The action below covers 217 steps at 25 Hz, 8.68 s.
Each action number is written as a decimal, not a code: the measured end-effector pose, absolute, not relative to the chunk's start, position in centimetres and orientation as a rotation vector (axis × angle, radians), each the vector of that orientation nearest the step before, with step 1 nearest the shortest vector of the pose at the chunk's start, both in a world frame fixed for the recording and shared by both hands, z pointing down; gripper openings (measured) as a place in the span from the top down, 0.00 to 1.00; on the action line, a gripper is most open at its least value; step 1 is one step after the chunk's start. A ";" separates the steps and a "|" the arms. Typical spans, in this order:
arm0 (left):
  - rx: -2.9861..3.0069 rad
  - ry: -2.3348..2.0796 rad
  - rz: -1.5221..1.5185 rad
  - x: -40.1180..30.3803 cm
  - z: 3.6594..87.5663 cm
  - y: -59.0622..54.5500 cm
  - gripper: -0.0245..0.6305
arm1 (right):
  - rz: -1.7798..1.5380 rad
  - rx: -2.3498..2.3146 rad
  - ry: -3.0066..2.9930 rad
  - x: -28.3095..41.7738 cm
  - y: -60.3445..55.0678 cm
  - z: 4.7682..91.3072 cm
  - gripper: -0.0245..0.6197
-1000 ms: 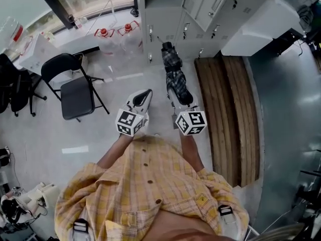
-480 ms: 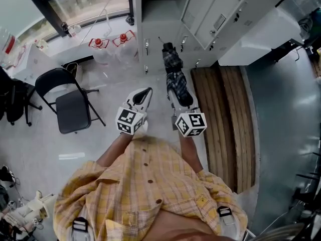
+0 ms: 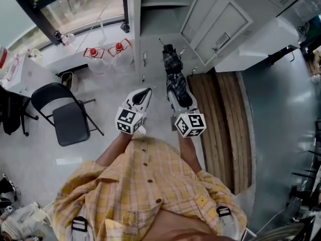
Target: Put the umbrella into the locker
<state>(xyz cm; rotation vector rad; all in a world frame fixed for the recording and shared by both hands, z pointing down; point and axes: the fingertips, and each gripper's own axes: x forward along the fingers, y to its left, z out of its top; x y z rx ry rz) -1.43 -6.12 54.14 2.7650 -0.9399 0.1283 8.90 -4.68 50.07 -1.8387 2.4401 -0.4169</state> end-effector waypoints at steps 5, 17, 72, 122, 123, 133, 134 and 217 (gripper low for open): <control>2.770 -0.930 0.119 -2.0 53.3 -10.7 0.96 | -0.424 -1.868 2.434 8.5 -8.9 49.7 0.66; 2.736 -0.885 0.134 -3.1 53.6 -18.4 0.96 | -0.473 -1.939 2.390 8.0 -16.2 50.3 0.66; 2.738 -1.023 0.201 3.6 56.0 -29.9 0.96 | -0.473 -1.818 2.635 14.3 -33.4 54.3 0.66; 2.692 -1.123 0.264 1.6 57.1 -32.8 0.96 | -0.481 -1.868 2.898 9.8 -50.2 59.1 0.66; 2.692 -1.122 0.267 1.6 57.1 -32.8 0.96 | -0.476 -1.869 2.909 9.8 -50.3 59.3 0.66; 2.692 -1.105 0.286 1.9 57.3 -32.7 0.96 | -0.510 -1.895 2.966 9.7 -51.2 61.0 0.65; 2.692 -1.103 0.287 1.9 57.3 -32.7 0.96 | -0.521 -1.900 2.969 9.8 -51.3 61.3 0.65; 2.726 -0.885 0.259 4.3 58.5 -28.8 0.96 | -0.407 -1.642 2.885 8.8 -30.4 58.7 0.97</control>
